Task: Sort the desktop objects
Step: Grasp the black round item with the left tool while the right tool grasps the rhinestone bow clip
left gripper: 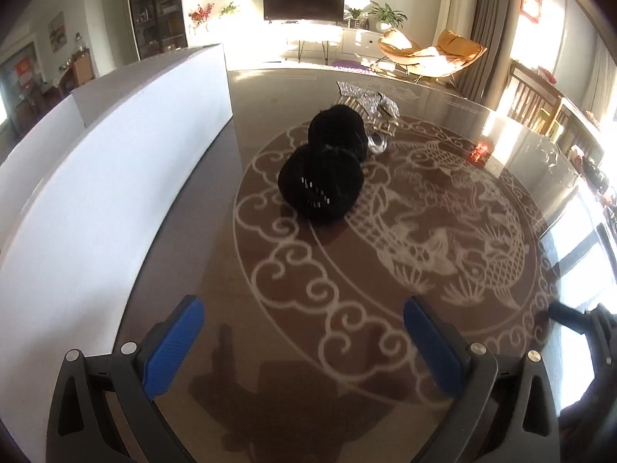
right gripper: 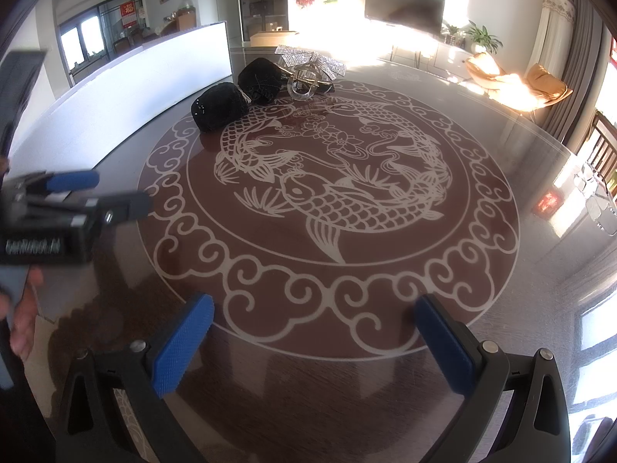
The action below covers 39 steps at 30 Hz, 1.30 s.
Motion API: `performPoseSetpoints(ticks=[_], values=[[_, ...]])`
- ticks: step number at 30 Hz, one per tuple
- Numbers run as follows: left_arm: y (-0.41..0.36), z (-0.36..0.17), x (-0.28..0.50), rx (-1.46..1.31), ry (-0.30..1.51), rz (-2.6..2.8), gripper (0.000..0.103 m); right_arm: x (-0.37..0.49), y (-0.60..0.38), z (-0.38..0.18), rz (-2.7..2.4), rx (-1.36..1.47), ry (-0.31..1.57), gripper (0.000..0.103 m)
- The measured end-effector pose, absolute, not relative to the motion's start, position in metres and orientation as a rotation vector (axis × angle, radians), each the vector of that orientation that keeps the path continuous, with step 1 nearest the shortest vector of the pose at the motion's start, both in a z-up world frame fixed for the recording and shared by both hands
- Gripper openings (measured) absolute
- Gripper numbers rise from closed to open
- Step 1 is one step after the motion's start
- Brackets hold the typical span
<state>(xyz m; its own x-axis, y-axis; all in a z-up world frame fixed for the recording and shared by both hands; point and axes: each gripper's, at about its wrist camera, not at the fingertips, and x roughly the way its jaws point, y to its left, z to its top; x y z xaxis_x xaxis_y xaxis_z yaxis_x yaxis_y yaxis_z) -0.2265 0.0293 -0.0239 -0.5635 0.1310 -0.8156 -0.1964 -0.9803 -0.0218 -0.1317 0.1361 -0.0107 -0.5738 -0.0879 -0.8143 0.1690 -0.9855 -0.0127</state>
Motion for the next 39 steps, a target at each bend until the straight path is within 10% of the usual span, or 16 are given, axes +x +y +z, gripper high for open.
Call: performPoseSetpoints(ticks=[14,17,19,30,39], values=[[0.062,-0.040,-0.342,-1.415,0.184,2.568,0.103,-0.131,0.136,-0.011,-2.662,1.370,0.133,0.103],[0.058,-0.038,-0.339,-1.375,0.163,2.582,0.073,-0.131,0.136,-0.011,-2.662,1.370,0.133,0.103],[0.051,-0.033,-0.334,-1.371,0.144,2.619,0.034,-0.131,0.136,-0.011,-2.662,1.370,0.133,0.103],[-0.018,-0.032,-0.210,-1.447,0.076,2.716,0.034,-0.144,0.138,-0.006,-2.589,1.314,0.041,0.103],[-0.026,-0.036,-0.170,-1.370,0.034,2.752,0.034,-0.336,0.136,0.008,-2.530,1.346,-0.317,0.103]])
